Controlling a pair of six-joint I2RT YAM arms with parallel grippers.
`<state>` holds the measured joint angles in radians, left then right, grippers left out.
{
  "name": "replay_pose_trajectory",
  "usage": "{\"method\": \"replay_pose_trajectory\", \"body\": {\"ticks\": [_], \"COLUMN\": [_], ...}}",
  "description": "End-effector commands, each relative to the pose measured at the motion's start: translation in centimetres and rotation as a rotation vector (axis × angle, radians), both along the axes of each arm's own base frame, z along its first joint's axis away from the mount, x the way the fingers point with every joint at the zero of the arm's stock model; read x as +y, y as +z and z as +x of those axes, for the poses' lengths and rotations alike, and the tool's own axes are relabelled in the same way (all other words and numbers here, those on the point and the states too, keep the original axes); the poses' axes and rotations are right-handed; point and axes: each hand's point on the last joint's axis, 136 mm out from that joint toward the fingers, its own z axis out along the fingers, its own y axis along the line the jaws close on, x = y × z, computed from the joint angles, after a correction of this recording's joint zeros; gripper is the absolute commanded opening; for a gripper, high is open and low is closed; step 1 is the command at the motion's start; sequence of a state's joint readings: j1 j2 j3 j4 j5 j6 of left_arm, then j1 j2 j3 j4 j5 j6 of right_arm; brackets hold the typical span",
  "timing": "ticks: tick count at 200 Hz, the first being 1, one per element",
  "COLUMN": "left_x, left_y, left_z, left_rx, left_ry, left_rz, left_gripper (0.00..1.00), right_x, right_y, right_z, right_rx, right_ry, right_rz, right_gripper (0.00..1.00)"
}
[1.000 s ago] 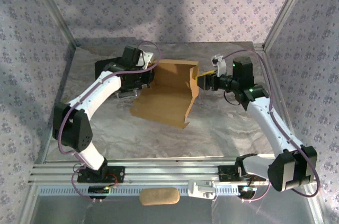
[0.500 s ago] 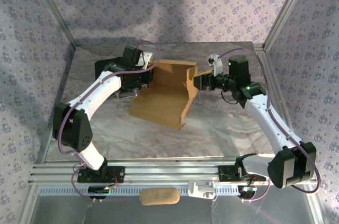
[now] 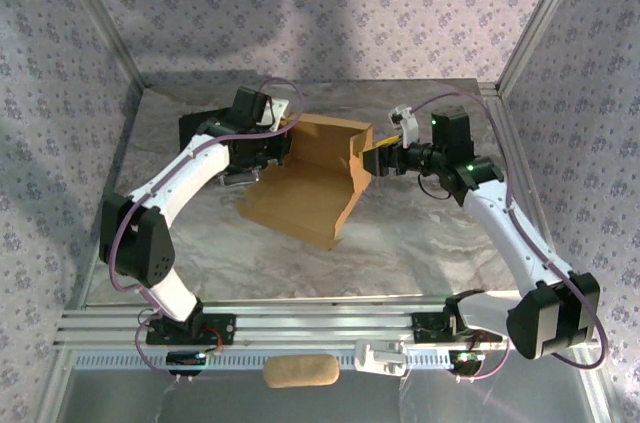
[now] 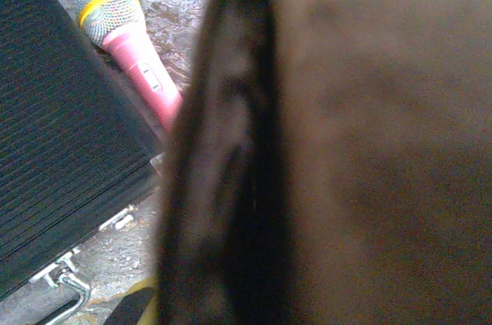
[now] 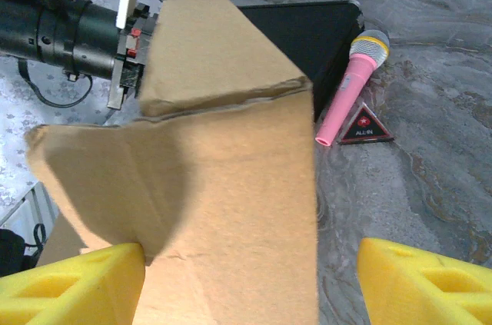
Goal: Fold the paper box
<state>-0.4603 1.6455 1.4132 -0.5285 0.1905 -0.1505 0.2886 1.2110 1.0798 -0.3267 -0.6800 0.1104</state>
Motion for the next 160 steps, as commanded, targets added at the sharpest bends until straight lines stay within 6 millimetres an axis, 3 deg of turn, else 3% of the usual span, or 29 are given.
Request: {"method": "replay_pose_trajectory", "body": {"ticks": [1,27,86,124,160], "left_x": [-0.9,-0.6,0.6,1.6,2.2], "left_y": [2.0,1.7,2.1,2.3,2.9], "left_z": [0.0,0.6,1.2,1.2,1.2], "left_rx": [-0.023,-0.014,-0.027,-0.052,-0.083], "left_ry": [-0.025,-0.016,0.060,0.116,0.163], "left_rz": [-0.042,-0.039,-0.055,-0.046,-0.043], "left_gripper": [0.00,0.00,0.00,0.00,0.00], "right_x": [0.4,0.1,-2.8,-4.8,-5.0], "right_y": [0.8,0.4,-1.9,-2.2,-4.0], "right_z": [-1.1,-0.8,0.9,-1.2,-2.4], "right_rx": [-0.013,-0.001,0.018,-0.002,0.092], "right_ry": [0.058,0.043,-0.189,-0.308,-0.476], "right_rz": [0.020,0.011,-0.045,0.047,0.076], "right_gripper": [0.76,0.77,0.77,0.78,0.77]}}
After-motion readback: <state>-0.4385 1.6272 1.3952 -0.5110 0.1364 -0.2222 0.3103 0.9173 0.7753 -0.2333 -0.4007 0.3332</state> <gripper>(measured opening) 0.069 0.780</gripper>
